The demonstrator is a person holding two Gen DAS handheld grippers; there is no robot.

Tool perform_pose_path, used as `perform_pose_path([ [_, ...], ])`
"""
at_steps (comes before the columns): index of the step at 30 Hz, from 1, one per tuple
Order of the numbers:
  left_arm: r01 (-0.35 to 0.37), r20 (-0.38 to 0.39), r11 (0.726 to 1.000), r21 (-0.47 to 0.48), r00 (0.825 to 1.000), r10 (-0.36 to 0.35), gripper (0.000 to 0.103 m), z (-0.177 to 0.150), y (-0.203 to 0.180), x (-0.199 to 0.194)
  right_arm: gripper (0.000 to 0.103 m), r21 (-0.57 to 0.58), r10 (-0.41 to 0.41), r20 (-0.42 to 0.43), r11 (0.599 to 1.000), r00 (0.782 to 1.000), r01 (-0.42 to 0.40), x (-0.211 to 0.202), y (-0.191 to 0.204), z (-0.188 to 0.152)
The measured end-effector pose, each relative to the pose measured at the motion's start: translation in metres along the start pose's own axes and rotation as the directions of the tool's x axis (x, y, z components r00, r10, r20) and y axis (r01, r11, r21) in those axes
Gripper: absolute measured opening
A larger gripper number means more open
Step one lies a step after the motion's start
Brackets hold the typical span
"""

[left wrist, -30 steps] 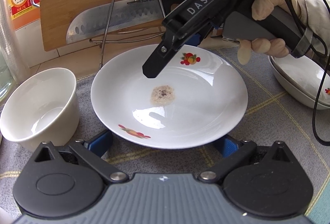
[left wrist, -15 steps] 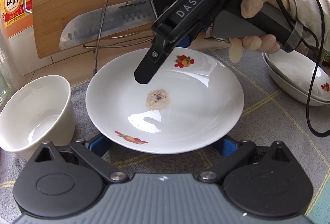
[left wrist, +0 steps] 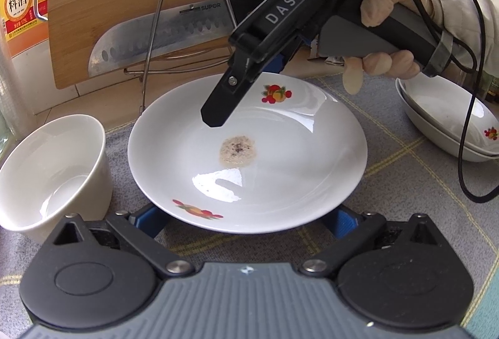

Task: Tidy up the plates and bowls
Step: 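Carry the stained plate with the right gripper toward the plate stack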

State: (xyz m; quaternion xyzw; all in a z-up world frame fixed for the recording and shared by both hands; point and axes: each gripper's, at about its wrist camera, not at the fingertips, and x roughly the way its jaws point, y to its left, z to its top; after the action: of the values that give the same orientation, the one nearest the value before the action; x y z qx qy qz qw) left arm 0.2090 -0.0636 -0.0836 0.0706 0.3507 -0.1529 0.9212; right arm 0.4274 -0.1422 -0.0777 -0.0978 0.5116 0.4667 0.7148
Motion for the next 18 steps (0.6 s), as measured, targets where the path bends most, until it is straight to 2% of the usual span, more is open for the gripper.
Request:
perform_pose_path([
  [18,0.006,-0.005,1.000,0.019,1.000,-0.006,0.101,0.0024,-0.0032,-0.0051,0.103,0.000,-0.004,-0.011,1.000,1.000,0.004,-0.0039,0.0043,-0.0049],
])
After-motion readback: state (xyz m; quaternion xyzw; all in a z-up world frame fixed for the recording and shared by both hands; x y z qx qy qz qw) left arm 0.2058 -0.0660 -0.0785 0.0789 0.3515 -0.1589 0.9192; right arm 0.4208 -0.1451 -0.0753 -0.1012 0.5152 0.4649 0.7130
